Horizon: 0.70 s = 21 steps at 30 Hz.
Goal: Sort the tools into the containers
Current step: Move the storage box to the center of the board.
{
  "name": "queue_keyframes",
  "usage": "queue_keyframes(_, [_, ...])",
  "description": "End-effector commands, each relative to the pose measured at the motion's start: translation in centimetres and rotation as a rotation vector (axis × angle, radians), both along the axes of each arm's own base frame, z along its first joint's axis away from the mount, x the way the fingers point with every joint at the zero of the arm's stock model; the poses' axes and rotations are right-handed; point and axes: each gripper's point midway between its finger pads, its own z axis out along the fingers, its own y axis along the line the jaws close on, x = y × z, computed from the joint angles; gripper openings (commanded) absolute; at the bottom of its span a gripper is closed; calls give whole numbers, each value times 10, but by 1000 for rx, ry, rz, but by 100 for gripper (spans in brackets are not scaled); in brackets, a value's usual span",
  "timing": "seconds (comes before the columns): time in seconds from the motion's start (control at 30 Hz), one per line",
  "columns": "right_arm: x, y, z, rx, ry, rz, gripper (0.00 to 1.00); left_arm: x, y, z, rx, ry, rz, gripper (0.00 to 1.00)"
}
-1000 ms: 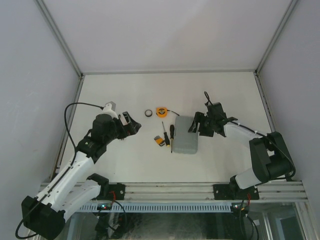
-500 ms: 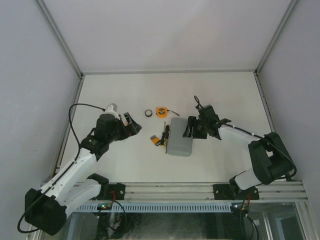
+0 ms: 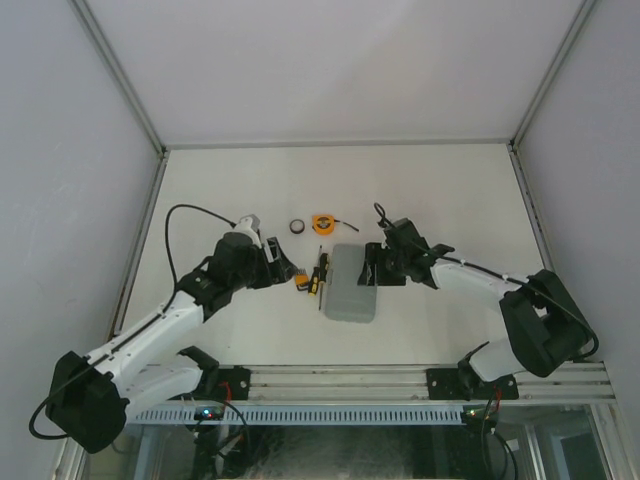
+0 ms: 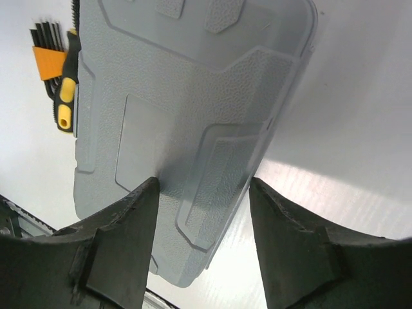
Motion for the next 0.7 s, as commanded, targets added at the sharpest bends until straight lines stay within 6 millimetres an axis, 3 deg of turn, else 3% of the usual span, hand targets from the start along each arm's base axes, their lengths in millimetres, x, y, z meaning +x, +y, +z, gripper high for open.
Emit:
queue_keyframes(0.0, [-34, -53, -30, -176, 137, -19, 56, 9, -16, 13, -34, -64, -32, 77])
queue_keyframes(0.2, [-34, -74, -22, -181, 142, -33, 56, 15, -37, 16, -27, -63, -83, 78])
queue_keyframes(0.3, [-29, -69, -13, -120, 100, -13, 60, 17, -51, 17, -33, -60, -103, 77])
queue_keyframes(0.4, [-18, -58, 10, -43, 5, -11, 71, 21, -62, 18, -38, -60, -114, 77])
queue_keyframes(0.67, [14, -68, 48, 139, -149, -294, 80, 39, -83, 25, -39, -69, -90, 75])
